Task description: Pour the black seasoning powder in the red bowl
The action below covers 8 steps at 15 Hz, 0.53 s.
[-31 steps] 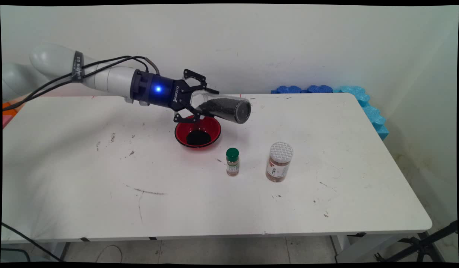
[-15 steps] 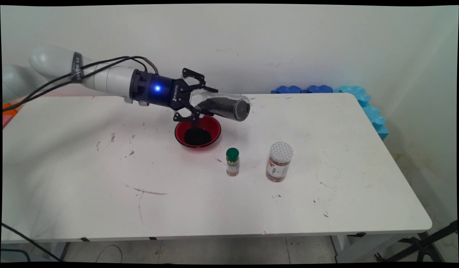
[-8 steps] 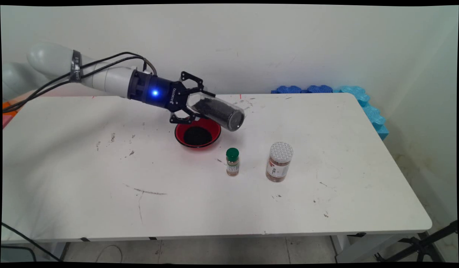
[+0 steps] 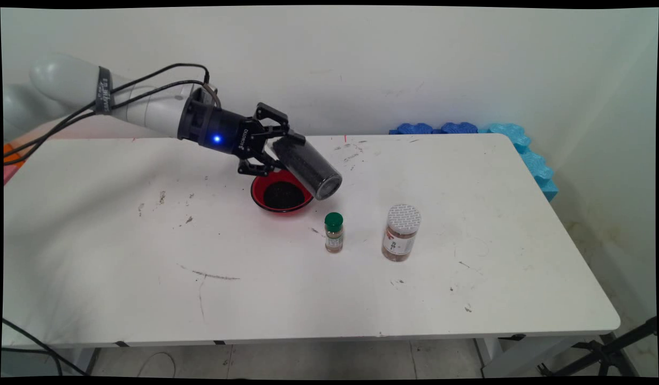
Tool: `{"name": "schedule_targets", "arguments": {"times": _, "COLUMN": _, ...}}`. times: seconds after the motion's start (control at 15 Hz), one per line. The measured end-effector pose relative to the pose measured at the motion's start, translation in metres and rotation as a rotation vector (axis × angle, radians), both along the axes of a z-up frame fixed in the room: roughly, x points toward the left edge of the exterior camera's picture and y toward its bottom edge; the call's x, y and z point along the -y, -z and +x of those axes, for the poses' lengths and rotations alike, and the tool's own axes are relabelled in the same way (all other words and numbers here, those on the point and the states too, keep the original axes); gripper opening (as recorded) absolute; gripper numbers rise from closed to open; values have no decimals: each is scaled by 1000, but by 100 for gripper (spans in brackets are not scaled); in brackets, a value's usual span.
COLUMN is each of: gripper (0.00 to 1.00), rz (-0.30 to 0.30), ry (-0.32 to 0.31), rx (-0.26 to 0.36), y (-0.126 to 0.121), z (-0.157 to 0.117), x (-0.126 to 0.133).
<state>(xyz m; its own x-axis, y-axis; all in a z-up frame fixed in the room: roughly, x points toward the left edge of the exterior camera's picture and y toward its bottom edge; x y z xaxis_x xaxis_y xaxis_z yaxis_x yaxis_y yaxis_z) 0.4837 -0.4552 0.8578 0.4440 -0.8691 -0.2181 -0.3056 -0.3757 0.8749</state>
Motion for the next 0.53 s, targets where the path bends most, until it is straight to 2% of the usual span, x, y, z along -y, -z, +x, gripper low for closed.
{"name": "schedule_targets", "arguments": {"times": 0.2, "gripper": 0, "rz": -136, "ry": 63, "rx": 62, "y": -10, "z": -2, "x": -1}}
{"name": "schedule_targets", "arguments": {"times": 0.53, "gripper": 0, "rz": -329, "ry": 156, "rx": 163, "y": -28, "z": -3, "x": -6}}
